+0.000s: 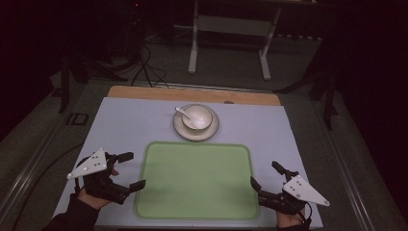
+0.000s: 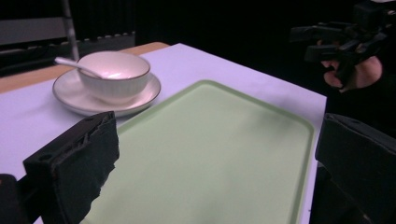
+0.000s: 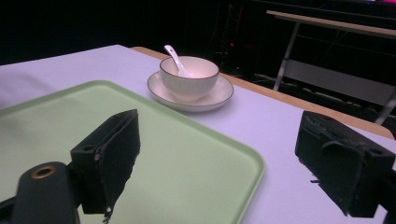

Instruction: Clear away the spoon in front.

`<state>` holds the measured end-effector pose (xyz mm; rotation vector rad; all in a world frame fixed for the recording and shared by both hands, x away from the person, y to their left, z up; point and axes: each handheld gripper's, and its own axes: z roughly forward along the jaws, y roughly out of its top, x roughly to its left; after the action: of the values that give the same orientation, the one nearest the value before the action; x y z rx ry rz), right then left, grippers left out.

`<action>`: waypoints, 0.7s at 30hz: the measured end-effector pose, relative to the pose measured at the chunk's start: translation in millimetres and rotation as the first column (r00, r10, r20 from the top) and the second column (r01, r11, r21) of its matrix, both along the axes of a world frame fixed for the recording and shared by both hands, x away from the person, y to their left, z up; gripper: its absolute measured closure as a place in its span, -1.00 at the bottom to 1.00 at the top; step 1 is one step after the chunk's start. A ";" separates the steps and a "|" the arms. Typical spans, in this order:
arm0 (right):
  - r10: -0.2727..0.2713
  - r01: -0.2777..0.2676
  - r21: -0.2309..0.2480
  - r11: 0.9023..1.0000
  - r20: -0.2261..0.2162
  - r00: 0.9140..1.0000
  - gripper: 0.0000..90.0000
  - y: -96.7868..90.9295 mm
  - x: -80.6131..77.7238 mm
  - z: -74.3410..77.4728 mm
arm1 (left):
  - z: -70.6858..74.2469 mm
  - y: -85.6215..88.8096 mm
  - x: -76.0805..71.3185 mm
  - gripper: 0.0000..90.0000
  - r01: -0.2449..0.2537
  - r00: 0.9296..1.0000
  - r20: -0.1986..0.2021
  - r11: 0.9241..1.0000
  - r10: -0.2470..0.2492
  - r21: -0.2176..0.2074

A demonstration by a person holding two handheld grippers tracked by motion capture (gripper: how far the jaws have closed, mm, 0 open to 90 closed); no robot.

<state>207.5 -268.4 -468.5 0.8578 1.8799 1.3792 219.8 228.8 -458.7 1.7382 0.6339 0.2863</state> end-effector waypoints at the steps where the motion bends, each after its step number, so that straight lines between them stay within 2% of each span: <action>1: 0.003 -0.003 0.003 1.000 -0.001 1.000 -0.70 0.0 0.0 0.0 | 5.9 -3.4 1.8 -1.00 0.006 1.000 0.013 1.000 -0.006 0.012; 3: 0.011 -0.011 0.009 1.000 -0.007 1.000 -0.70 -0.1 0.0 0.3 | 12.0 -6.3 5.2 -1.00 0.004 1.000 0.028 1.000 -0.005 0.027; 6: 0.017 -0.017 0.015 1.000 -0.008 1.000 -0.70 -0.3 -0.4 0.7 | 18.1 -8.6 9.6 -1.00 0.006 0.999 0.032 1.000 -0.007 0.029; 11: 0.022 -0.022 0.017 1.000 -0.009 1.000 -0.70 -0.5 -0.9 1.3 | 33.3 -13.4 21.3 -1.00 0.008 0.998 0.063 0.999 -0.010 0.035; 17: 0.022 -0.021 0.017 1.000 -0.005 1.000 -0.70 -0.6 -1.3 1.7 | 40.3 -18.2 37.6 -1.00 -0.004 0.998 0.060 0.999 0.002 0.033; 21: 0.021 -0.021 0.016 1.000 -0.005 1.000 -0.70 0.1 -2.1 2.1 | 44.0 -23.9 49.2 -1.00 -0.008 0.998 0.057 0.999 0.005 0.050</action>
<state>205.4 -268.3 -466.4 0.8525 1.8898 1.4076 269.0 204.9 -414.7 1.7696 0.5957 0.3575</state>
